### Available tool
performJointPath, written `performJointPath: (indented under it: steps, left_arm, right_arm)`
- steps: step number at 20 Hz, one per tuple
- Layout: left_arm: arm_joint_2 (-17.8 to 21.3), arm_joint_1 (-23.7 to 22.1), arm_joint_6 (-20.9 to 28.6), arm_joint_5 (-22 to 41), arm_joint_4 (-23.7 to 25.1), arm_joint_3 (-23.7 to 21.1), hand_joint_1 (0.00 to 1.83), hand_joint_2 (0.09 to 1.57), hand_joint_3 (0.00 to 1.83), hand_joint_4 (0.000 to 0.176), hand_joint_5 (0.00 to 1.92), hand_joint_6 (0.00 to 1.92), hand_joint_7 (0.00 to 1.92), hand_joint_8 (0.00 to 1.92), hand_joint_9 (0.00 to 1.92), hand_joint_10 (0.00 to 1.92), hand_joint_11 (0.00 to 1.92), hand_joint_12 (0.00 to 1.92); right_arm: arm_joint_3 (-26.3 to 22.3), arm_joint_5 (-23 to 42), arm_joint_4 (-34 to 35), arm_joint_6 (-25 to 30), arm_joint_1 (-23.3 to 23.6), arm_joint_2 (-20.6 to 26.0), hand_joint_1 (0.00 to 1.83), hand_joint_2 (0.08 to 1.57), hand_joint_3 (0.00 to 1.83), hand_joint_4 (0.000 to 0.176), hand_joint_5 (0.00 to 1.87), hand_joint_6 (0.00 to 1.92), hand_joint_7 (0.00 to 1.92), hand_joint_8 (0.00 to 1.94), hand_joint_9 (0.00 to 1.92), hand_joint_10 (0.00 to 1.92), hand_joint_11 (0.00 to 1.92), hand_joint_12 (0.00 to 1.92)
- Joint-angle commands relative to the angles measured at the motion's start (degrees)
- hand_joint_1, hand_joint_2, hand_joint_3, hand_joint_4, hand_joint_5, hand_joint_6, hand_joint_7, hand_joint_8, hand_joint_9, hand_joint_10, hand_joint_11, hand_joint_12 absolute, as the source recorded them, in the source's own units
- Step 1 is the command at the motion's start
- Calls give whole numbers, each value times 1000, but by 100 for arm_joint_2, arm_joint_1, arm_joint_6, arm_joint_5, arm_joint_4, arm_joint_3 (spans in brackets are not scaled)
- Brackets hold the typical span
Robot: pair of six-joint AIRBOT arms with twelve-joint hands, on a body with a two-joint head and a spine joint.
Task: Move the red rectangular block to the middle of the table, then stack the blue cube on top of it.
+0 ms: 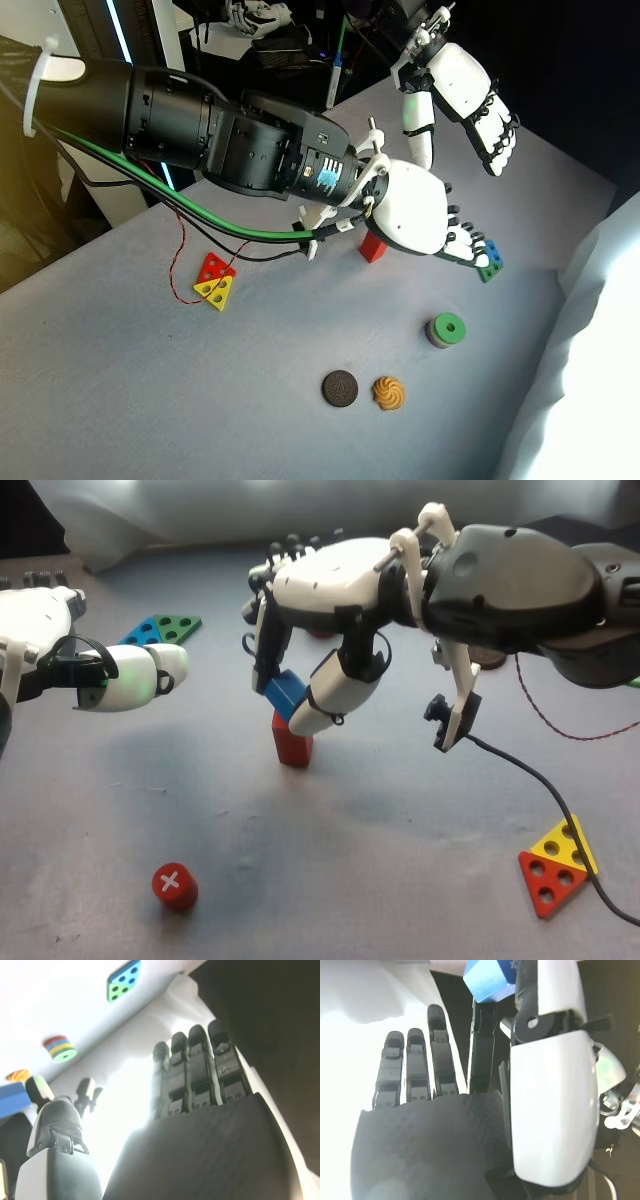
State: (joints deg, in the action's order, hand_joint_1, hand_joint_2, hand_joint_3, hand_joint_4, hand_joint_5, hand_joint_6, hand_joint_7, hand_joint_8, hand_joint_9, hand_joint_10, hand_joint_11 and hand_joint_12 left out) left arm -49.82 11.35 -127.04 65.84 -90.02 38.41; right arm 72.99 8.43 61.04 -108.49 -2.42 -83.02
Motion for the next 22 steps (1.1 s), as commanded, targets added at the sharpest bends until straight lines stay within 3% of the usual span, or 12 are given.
performJointPath:
  steps: [1,9,12,22]
  left_arm:
    - [81,-54,0,329,476,24,87,1089,0,0,215,2,205,2,147,2,0,331]
    - [79,-61,-5,329,485,40,82,1100,0,0,196,4,190,5,137,4,0,294]
    - [78,-79,-5,329,485,41,85,1094,0,0,194,0,187,0,136,0,0,307]
    - [70,-125,-73,328,478,40,93,1093,0,0,206,4,200,4,146,5,0,322]
  right_arm:
    - [50,350,-67,9,55,12,1112,966,0,176,1355,350,322,1,27,6,0,0]
    - [171,329,-72,-13,52,-116,1113,967,0,176,1354,355,320,3,26,3,0,0]
    - [169,227,-72,-52,30,-114,1100,984,2,176,1284,484,302,2,13,2,0,0]
    - [176,197,-72,-239,-14,-112,1102,985,0,176,1292,462,330,3,55,1,0,0]
